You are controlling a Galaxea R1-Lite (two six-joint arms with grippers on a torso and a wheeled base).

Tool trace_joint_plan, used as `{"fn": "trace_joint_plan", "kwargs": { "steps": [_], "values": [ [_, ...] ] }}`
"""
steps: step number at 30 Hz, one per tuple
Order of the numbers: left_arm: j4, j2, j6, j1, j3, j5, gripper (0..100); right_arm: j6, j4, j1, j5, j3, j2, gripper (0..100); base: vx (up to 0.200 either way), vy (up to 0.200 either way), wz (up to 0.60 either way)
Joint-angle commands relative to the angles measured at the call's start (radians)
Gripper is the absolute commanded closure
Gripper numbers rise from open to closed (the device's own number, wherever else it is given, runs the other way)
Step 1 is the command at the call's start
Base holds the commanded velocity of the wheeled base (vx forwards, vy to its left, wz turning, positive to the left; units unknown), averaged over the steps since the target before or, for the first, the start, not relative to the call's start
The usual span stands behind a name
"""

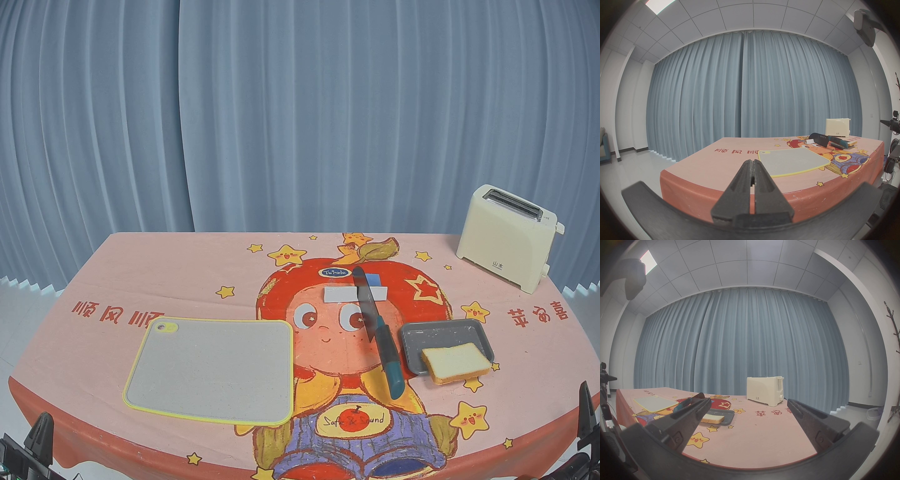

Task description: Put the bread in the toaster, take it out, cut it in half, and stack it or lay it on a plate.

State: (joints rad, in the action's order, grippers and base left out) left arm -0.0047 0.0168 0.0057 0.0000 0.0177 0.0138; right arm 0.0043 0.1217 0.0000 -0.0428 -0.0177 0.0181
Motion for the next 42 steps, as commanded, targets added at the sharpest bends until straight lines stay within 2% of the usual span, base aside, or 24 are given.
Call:
{"fn": "trace_joint_plan", "kwargs": {
  "steps": [1,7,8,9,12,13,14,18,20,21,22,23,24,25,27,28,29,30,32,34,37,41,42],
  "values": [
    [0.000,-0.008,0.000,0.000,-0.018,0.000,100,0.000,-0.004,0.000,0.004,0.018,-0.018,0,0.000,0.000,0.00],
    [0.000,-0.008,0.000,0.000,-0.018,0.000,100,0.008,0.001,0.003,0.032,0.018,-0.018,0,0.000,0.000,0.00],
    [0.000,-0.009,0.000,0.000,-0.018,0.000,100,0.022,0.006,0.002,0.070,0.018,-0.018,0,0.000,0.000,0.00],
    [-0.001,-0.008,0.000,0.000,-0.018,0.000,100,0.034,0.012,0.002,0.084,0.018,-0.018,0,0.000,0.000,0.00],
    [0.000,-0.009,0.000,0.000,-0.018,0.000,100,0.137,0.006,0.002,0.133,-0.001,-0.018,0,0.000,0.000,0.00],
    [0.000,-0.009,0.000,0.000,-0.018,0.000,100,0.137,0.006,0.002,0.133,-0.001,-0.018,0,0.000,0.000,0.00],
    [-0.001,-0.008,0.000,0.000,-0.018,0.000,100,0.201,-0.007,0.002,0.150,-0.008,-0.018,0,0.000,0.000,0.00],
    [-0.001,-0.008,0.000,0.000,-0.018,0.000,100,0.347,-0.039,0.003,0.158,0.010,-0.018,0,0.000,0.000,0.00],
    [0.000,-0.009,0.000,0.000,-0.018,0.000,100,0.459,-0.043,0.003,0.190,0.007,-0.018,0,0.000,0.000,0.00],
    [0.000,-0.009,0.000,0.000,-0.018,0.000,100,0.459,-0.043,0.003,0.190,0.007,-0.018,0,0.000,0.000,0.00],
    [-0.001,-0.008,0.000,0.000,-0.018,0.000,100,0.577,-0.043,0.003,0.228,0.004,-0.018,0,0.000,0.000,0.00],
    [0.000,-0.008,0.000,0.000,-0.018,0.000,100,0.642,-0.045,0.003,0.244,0.002,-0.018,0,0.000,0.000,0.00],
    [0.000,-0.008,0.000,0.000,-0.018,0.000,100,0.652,-0.045,0.002,0.245,0.002,-0.018,0,0.000,0.000,0.00],
    [0.000,-0.008,0.000,0.000,-0.018,0.000,100,0.770,-0.045,0.002,0.267,0.001,-0.018,0,0.000,0.000,0.00],
    [0.000,-0.008,0.000,0.000,-0.018,0.000,100,0.872,-0.047,0.002,0.290,-0.001,-0.018,0,0.000,0.000,0.00],
    [0.000,-0.009,0.000,0.000,-0.018,0.000,100,0.941,-0.047,0.002,0.307,0.007,-0.018,0,0.000,0.000,0.00],
    [0.000,-0.008,0.000,0.000,-0.018,0.000,100,0.970,-0.048,0.000,0.314,0.010,-0.018,0,0.000,0.000,0.00],
    [-0.001,-0.008,0.000,0.000,-0.018,0.000,100,1.043,-0.059,0.002,0.334,0.008,-0.018,0,0.000,0.000,0.00],
    [0.000,-0.009,0.000,0.000,-0.018,0.000,100,1.157,-0.094,0.000,0.377,-0.001,-0.018,0,0.000,0.000,0.00],
    [0.000,-0.009,0.000,0.000,-0.018,0.000,100,1.235,-0.114,0.000,0.411,-0.007,-0.018,0,0.000,0.000,0.00],
    [-0.001,-0.008,0.000,0.000,-0.018,0.000,100,1.341,-0.128,0.000,0.435,-0.013,-0.018,0,0.000,0.000,0.00],
    [-0.001,-0.008,0.000,0.000,-0.018,0.000,100,1.448,-0.129,0.002,0.474,-0.013,-0.018,0,0.000,0.000,0.00],
    [-0.001,-0.008,0.000,0.000,-0.018,0.000,100,1.450,-0.129,0.002,0.475,-0.013,-0.018,0,0.000,0.000,0.00]
  ]
}}
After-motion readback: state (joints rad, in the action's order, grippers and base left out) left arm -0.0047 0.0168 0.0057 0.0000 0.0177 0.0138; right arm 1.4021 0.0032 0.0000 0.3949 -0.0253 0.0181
